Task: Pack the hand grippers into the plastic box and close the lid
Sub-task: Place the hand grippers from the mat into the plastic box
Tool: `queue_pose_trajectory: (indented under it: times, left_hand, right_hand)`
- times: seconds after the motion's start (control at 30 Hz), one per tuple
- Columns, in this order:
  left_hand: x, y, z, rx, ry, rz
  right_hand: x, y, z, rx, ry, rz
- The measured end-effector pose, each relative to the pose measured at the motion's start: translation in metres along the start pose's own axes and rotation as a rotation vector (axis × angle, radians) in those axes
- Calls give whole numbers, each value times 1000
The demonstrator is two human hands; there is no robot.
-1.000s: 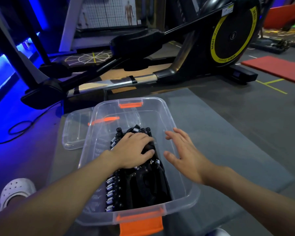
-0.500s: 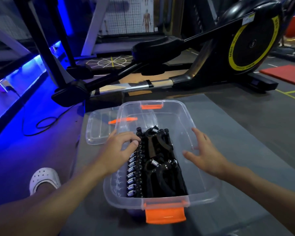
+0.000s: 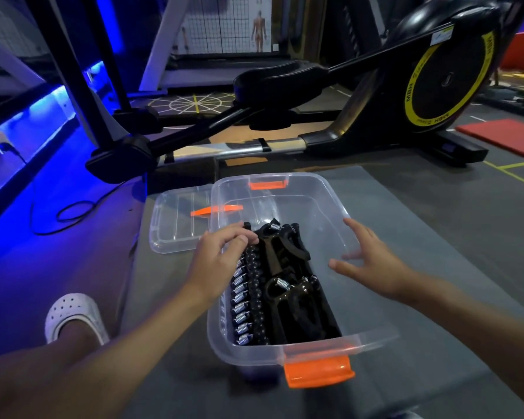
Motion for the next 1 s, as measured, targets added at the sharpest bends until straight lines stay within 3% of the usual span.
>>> queue_pose_trajectory:
  times: [0.13,0.37,0.47,0.57,0.63,0.73,1.0]
  left_hand:
    - [2,4,-1,77,-1,21]
    - [-9,6,-5,3,-73,24]
    - [-19,3,-5,-71,-74,4]
    - [-22,1,-7,-143,-119,-50]
    - [-23,-3,-7,-182,-139,-62]
    - [-25,-13,-5,-278,-159,-52]
    - [-25,-21,-6,-377,-173,-7]
  right_hand:
    - [5,1,-2,-53,40,-19]
    - [19,10,-3,-151,48,-55]
    - [19,3,-1,158,143,-49]
    - [1,-27,-1,502,260,140]
    - [-21,-41,-10,347,152,150]
    - [-55,-38,-34,111,49,15]
    - [-118,0,-75,17,107,-212]
Point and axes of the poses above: each hand's wrist, its own x-axis away from the middle knuckle, its own z-axis out of the back of the hand, y = z × x, the point moved 4 cm from there along -x, towards the middle knuckle, and after that the axes turned 3 degrees about x, right-handed, at the moved point
